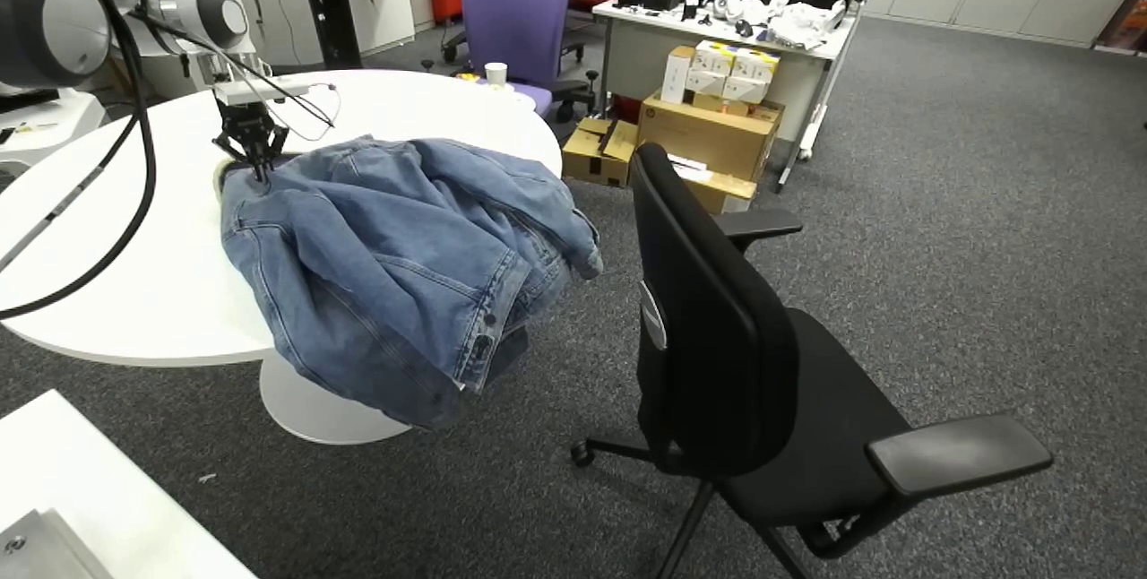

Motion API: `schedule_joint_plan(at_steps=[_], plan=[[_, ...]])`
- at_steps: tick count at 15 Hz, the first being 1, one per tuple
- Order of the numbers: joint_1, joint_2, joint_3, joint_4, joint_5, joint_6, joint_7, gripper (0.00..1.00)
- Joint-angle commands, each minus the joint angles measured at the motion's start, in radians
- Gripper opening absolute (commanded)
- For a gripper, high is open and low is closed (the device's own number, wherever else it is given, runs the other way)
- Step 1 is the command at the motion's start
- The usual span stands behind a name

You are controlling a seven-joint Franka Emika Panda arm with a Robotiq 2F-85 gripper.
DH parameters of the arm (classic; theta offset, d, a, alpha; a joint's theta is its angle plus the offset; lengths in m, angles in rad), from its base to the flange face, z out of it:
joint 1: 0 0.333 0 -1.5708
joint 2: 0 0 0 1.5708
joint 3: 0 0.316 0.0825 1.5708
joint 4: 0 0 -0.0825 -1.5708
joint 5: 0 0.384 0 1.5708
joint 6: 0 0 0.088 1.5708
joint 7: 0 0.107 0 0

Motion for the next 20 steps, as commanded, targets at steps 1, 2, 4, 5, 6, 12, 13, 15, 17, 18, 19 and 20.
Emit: schedule_joint_plan(at_steps=[1,2,4,5,6,12,13,15,17,18,19,20], plan=[[-0.016,-0.105,0.017,-0.193,0.015,0.123,0.072,0.01],[-0.031,-0.126,0.029,-0.239,0.029,0.14,0.063,0.02],[-0.049,-0.176,0.048,-0.327,0.034,0.171,0.023,0.02],[-0.046,-0.205,0.052,-0.365,0.017,0.19,0.013,0.02],[-0.044,-0.23,0.053,-0.403,0.003,0.217,0.022,0.02],[-0.061,-0.369,0.047,-0.645,-0.012,0.5,0.17,0.02],[-0.071,-0.388,0.049,-0.691,-0.009,0.548,0.187,0.02],[-0.092,-0.422,0.055,-0.781,-0.006,0.636,0.209,0.02],[-0.114,-0.456,0.063,-0.873,-0.001,0.713,0.214,0.02],[-0.127,-0.474,0.071,-0.918,0.006,0.742,0.212,0.02],[-0.139,-0.495,0.078,-0.965,0.011,0.771,0.21,0.02],[-0.15,-0.516,0.085,-1.012,0.012,0.799,0.209,0.02]])
